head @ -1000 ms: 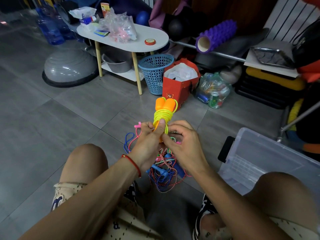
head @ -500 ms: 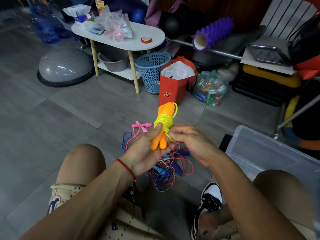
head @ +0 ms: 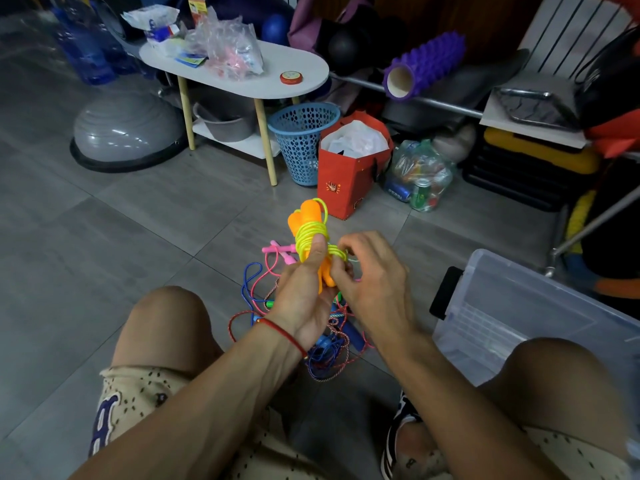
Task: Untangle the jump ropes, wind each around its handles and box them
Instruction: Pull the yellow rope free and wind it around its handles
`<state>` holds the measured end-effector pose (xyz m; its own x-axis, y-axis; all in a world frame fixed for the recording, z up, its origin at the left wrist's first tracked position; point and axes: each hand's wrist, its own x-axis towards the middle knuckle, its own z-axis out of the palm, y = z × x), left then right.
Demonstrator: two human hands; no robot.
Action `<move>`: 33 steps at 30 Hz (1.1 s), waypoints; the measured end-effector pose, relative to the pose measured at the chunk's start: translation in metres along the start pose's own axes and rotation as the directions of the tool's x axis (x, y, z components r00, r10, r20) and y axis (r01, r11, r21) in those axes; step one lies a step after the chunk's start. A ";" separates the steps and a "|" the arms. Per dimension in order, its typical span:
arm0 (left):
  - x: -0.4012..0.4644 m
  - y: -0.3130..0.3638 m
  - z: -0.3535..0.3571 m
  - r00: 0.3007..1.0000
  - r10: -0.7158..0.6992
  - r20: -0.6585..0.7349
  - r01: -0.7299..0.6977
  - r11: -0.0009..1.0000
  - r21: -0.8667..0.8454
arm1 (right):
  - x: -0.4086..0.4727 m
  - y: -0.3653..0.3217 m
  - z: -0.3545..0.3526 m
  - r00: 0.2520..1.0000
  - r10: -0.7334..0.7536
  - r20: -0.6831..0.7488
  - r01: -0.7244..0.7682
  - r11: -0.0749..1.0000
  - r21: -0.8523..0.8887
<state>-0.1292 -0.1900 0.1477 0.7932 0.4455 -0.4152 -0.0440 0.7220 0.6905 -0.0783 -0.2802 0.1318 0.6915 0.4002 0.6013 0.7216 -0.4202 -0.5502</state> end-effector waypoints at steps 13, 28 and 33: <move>0.000 0.032 -0.007 0.998 -0.015 0.060 0.019 0.998 -0.062 | 0.014 -0.006 -0.015 0.568 0.441 0.695 -0.784 0.030 0.621; -0.001 0.036 -0.036 0.862 -0.050 0.504 0.060 0.998 -0.003 | 0.019 0.007 -0.026 0.561 0.375 0.738 -0.794 -0.008 0.608; 0.005 0.039 -0.048 0.868 -0.150 0.473 0.123 0.988 0.088 | 0.021 0.008 -0.035 0.637 0.295 0.712 -0.767 0.150 0.624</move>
<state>-0.1561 -0.1342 0.1441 0.9826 0.0275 -0.1838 0.1077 0.7217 0.6838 -0.0591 -0.3031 0.1605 0.6764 0.7112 -0.1917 -0.4017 0.1381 -0.9053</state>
